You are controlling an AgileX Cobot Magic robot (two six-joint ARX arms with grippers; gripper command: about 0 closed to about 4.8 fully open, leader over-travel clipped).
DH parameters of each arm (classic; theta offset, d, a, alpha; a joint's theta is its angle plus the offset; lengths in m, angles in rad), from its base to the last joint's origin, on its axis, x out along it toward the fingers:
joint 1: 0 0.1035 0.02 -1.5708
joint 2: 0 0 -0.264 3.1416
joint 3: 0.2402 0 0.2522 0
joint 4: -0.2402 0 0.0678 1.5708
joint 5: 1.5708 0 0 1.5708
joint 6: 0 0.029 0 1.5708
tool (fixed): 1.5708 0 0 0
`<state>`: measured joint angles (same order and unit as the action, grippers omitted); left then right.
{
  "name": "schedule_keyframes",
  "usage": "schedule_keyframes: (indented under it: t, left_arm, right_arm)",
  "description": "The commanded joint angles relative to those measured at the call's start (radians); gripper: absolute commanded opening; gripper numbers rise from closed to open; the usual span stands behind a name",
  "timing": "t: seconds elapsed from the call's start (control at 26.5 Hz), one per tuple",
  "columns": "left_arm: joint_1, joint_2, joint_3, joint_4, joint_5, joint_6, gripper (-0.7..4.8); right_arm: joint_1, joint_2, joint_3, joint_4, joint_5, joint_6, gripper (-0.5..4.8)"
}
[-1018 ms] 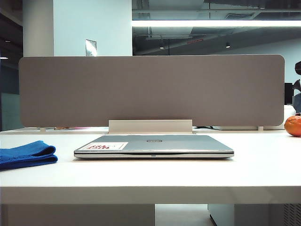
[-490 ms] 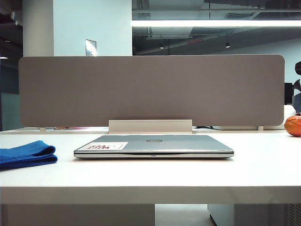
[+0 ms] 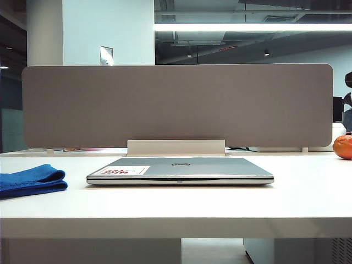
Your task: Pick up the blue rag and put it over the laptop.
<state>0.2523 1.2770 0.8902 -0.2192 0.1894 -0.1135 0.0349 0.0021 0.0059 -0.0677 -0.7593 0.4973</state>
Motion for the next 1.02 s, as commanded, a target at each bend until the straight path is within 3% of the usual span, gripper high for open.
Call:
schedule_keyframes:
  t: [0.04,0.19,0.3,0.34,0.38,1.02]
  left_arm:
    - [0.045,0.068,0.006,0.016,0.067,-0.018,-0.06]
    - [0.058,0.136,0.006,0.039,0.107,-0.018,0.04]
    - [0.062,0.191,0.006,0.05,0.103,-0.014,1.22]
    - [0.062,0.225,0.006,0.05,0.103,-0.014,2.15]
    - [0.062,0.254,0.006,0.051,0.103,-0.014,2.34]
    - [0.06,0.34,0.006,0.048,0.101,0.035,2.41]
  right_arm:
    - [0.001,-0.002,-0.005,0.012,0.003,0.0,-0.05]
    - [0.0,-0.002,-0.005,0.012,0.002,0.0,-0.05]
    - [0.0,-0.002,-0.005,0.012,0.002,0.0,-0.05]
    - [0.001,-0.002,-0.005,0.012,0.002,0.0,-0.05]
    - [0.0,-0.002,-0.005,0.012,0.002,0.0,-0.05]
    - [0.0,-0.002,-0.005,0.012,0.008,0.0,-0.05]
